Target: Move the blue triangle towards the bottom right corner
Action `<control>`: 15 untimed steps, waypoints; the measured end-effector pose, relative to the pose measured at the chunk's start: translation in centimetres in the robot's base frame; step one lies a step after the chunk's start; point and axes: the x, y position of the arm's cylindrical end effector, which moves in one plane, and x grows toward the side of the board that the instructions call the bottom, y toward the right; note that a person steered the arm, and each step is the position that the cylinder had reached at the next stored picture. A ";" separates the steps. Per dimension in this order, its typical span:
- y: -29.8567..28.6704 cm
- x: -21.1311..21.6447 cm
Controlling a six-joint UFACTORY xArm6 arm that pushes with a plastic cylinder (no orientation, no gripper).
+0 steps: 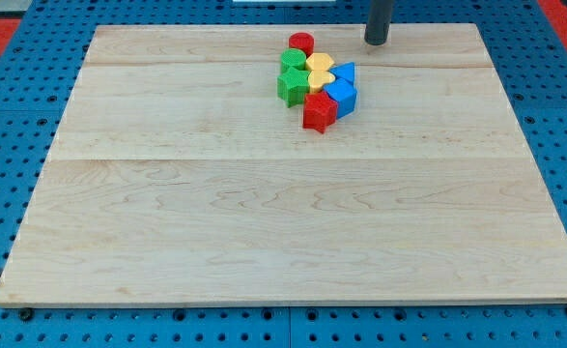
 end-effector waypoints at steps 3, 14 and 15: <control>-0.1 4.7; -6.9 16.7; -2.1 20.1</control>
